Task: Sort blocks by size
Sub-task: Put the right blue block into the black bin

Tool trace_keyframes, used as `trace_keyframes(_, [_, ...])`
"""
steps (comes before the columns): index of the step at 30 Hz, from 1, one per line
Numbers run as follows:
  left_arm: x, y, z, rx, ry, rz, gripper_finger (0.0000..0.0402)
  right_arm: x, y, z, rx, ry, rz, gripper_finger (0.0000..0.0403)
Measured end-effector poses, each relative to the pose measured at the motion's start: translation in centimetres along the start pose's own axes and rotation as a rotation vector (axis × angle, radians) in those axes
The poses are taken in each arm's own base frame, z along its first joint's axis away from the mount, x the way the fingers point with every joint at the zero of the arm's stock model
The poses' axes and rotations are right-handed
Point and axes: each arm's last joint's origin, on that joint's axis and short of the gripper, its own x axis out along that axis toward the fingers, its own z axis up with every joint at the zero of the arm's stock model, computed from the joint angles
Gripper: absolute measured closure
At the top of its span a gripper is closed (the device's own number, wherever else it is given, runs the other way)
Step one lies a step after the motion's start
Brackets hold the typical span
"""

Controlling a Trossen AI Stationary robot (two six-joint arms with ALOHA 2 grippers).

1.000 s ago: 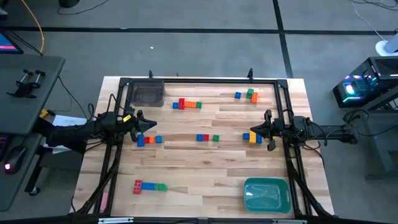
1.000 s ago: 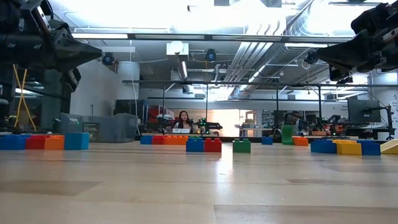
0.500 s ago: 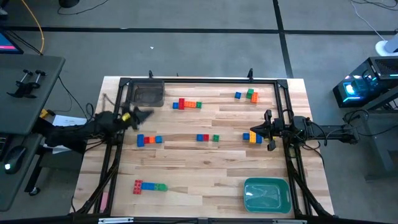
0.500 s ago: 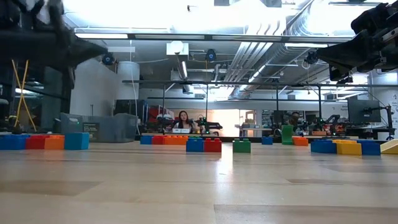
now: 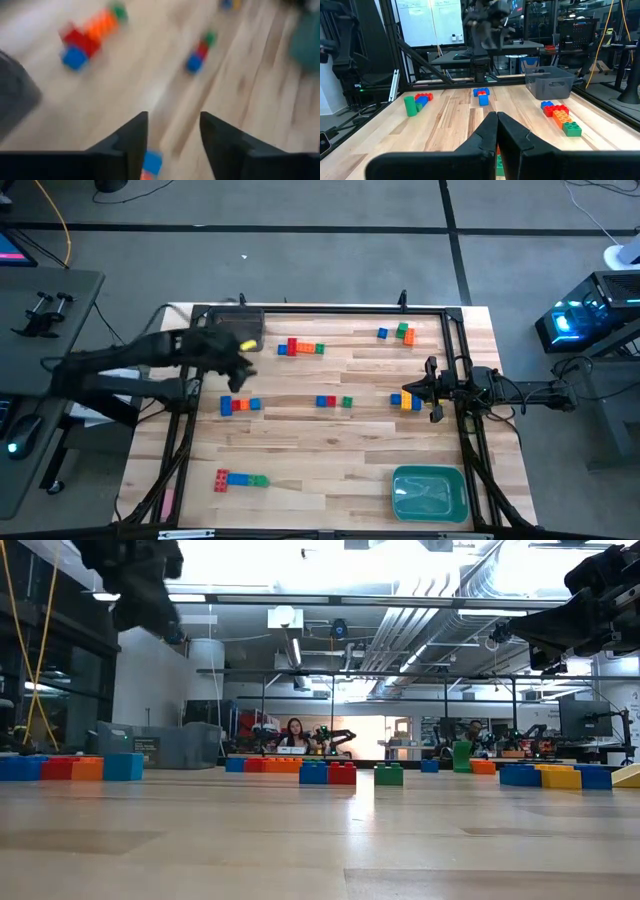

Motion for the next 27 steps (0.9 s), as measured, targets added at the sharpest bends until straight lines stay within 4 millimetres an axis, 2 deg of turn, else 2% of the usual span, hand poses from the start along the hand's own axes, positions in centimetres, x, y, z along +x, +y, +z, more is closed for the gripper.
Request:
trace_keyframes(5, [4.0, -2.0, -0.7, 0.135, 0.225, 0.006, 0.0185, 0.0, 0.0, 0.0, 0.0, 0.0, 0.0, 0.04])
trace_keyframes(10, [7.0, -3.3, -1.7, 0.306, 0.316, 0.118, 0.0182, 0.0, 0.0, 0.0, 0.0, 0.0, 0.001, 0.04])
trace_keyframes(16, [9.7, -4.6, -3.0, 0.554, 0.412, 0.201, 0.0183, 0.0, 0.0, 0.0, 0.0, 0.0, 0.001, 0.04])
trace_keyframes(23, [12.2, -5.2, -4.2, 0.633, 0.513, 0.215, 0.0183, 0.0, 0.0, 0.0, 0.0, 0.0, 0.0, 0.04])
trace_keyframes(27, [13.3, -4.5, -5.1, 0.61, 0.552, 0.24, 0.0183, 0.0, 0.0, 0.0, 0.0, 0.0, 0.0, 0.04])
